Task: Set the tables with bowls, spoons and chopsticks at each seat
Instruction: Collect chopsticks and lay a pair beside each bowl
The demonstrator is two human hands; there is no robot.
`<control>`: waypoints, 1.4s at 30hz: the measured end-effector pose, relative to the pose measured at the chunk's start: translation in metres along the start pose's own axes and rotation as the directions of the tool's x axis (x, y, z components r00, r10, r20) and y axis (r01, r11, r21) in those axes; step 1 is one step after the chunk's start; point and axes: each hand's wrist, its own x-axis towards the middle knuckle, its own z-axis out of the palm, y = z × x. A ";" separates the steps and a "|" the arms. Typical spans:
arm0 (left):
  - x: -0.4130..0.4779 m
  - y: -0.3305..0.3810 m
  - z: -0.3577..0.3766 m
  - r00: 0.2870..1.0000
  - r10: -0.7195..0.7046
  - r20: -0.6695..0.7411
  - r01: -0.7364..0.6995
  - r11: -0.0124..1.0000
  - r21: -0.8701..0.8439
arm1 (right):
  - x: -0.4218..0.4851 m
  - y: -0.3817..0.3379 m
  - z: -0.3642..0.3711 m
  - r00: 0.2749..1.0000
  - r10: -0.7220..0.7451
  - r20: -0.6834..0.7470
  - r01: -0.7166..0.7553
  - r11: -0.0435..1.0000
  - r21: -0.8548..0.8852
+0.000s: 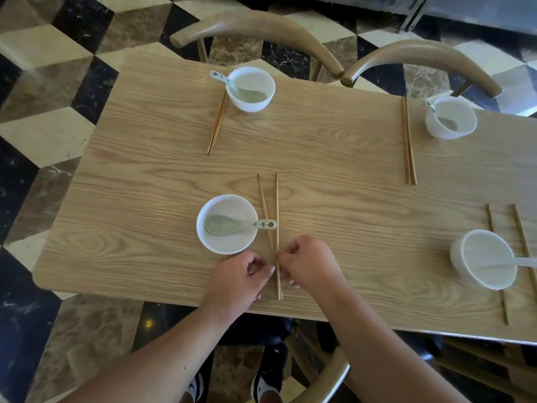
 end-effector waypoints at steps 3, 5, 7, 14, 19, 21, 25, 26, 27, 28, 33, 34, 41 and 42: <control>0.000 -0.001 0.000 1.000 0.009 -0.004 -0.009 1.000 0.023 | -0.009 0.020 -0.002 0.997 0.059 0.055 -0.067 0.984 0.163; 0.001 -0.001 0.000 1.000 0.011 -0.008 -0.011 0.999 0.033 | -0.009 0.024 -0.003 0.995 0.062 0.076 -0.077 0.974 0.211; 0.000 -0.001 -0.001 1.000 0.017 -0.006 -0.016 0.998 0.056 | -0.006 0.021 -0.006 0.993 0.067 0.100 -0.088 0.971 0.221; -0.001 0.002 0.000 0.999 0.038 -0.003 -0.037 0.997 0.072 | -0.002 0.014 0.000 0.997 0.059 0.052 -0.065 0.992 0.112; 0.000 0.003 -0.001 1.000 0.009 -0.002 -0.009 0.995 0.101 | -0.001 0.024 0.005 0.997 0.056 0.057 -0.065 0.983 0.170; -0.001 0.004 -0.001 1.000 0.004 -0.003 -0.004 0.997 0.082 | 0.000 0.023 0.004 0.996 0.060 0.063 -0.069 0.986 0.153; -0.001 0.005 0.000 1.000 -0.010 0.000 0.010 0.998 0.066 | 0.004 0.013 0.008 0.994 0.080 0.073 -0.087 0.990 0.107; -0.001 0.005 0.000 1.000 -0.018 -0.003 0.018 0.998 0.064 | 0.004 0.008 0.010 0.995 0.069 0.065 -0.075 0.994 0.084; -0.001 0.005 0.000 1.000 -0.025 -0.005 0.025 0.998 0.065 | 0.004 0.004 0.013 0.997 0.053 0.053 -0.056 0.997 0.058; -0.001 0.005 -0.001 1.000 -0.028 -0.003 0.028 0.997 0.068 | 0.004 0.000 0.016 0.998 0.039 0.042 -0.041 0.998 0.037; -0.001 0.002 -0.002 1.000 -0.028 -0.001 0.028 0.999 0.042 | 0.007 0.000 0.017 0.997 0.052 0.051 -0.058 0.990 0.130; -0.001 0.002 -0.002 1.000 -0.023 0.000 0.023 0.999 0.039 | 0.006 0.003 0.015 0.998 0.057 0.040 -0.063 0.987 0.148; -0.002 0.002 -0.001 1.000 0.013 0.007 -0.013 0.999 0.036 | 0.002 0.021 0.017 0.998 0.057 -0.039 -0.053 0.993 0.109; -0.001 0.001 -0.001 1.000 0.011 0.007 -0.012 0.999 0.043 | 0.002 0.021 0.020 0.997 0.050 -0.056 -0.044 0.994 0.098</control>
